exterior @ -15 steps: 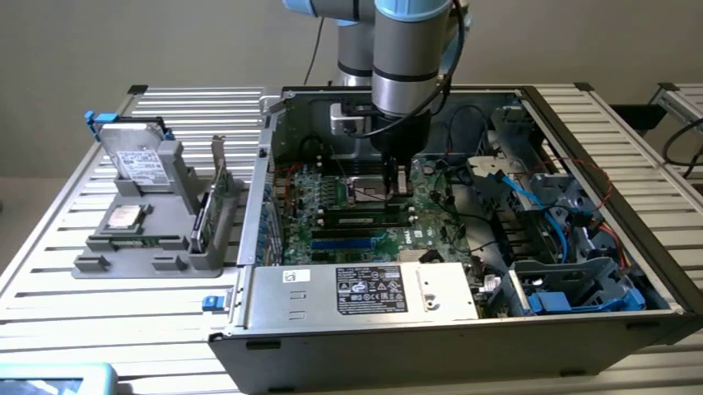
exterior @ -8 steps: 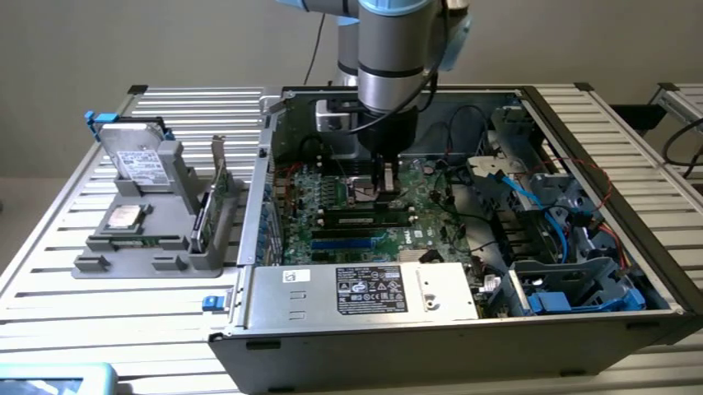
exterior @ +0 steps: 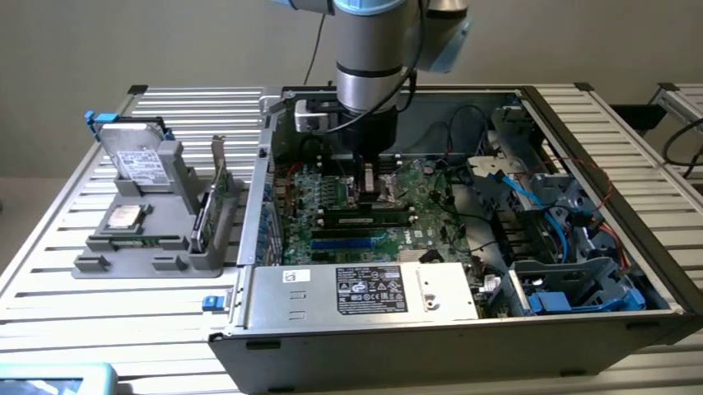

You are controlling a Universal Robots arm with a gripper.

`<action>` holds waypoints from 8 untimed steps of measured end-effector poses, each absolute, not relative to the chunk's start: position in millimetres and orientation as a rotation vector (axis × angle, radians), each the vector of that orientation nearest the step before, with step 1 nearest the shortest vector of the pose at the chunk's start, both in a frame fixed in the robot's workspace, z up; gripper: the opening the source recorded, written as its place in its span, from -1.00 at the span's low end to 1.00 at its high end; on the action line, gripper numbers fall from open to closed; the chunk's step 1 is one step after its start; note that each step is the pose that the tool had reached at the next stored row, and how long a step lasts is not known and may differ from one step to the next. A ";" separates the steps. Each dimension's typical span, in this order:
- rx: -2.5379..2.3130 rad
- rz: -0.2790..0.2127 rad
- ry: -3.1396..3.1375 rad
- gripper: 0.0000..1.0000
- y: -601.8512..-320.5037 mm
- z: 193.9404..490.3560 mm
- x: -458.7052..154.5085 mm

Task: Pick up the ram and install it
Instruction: 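Press down the ram until it locks into place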

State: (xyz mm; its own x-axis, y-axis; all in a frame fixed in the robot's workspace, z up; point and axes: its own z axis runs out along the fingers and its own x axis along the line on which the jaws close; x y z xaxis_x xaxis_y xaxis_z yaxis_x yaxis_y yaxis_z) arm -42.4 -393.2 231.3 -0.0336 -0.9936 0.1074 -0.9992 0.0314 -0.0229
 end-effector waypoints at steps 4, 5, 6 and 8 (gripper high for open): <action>2.134 0.132 -2.211 -0.79 -393.2 231.2 -46.4; 2.132 0.128 -2.210 -0.79 -393.2 231.1 -46.8; 2.130 0.125 -2.209 -0.79 -393.3 231.1 -47.1; 2.127 0.117 -2.208 -0.79 -393.3 230.9 -47.7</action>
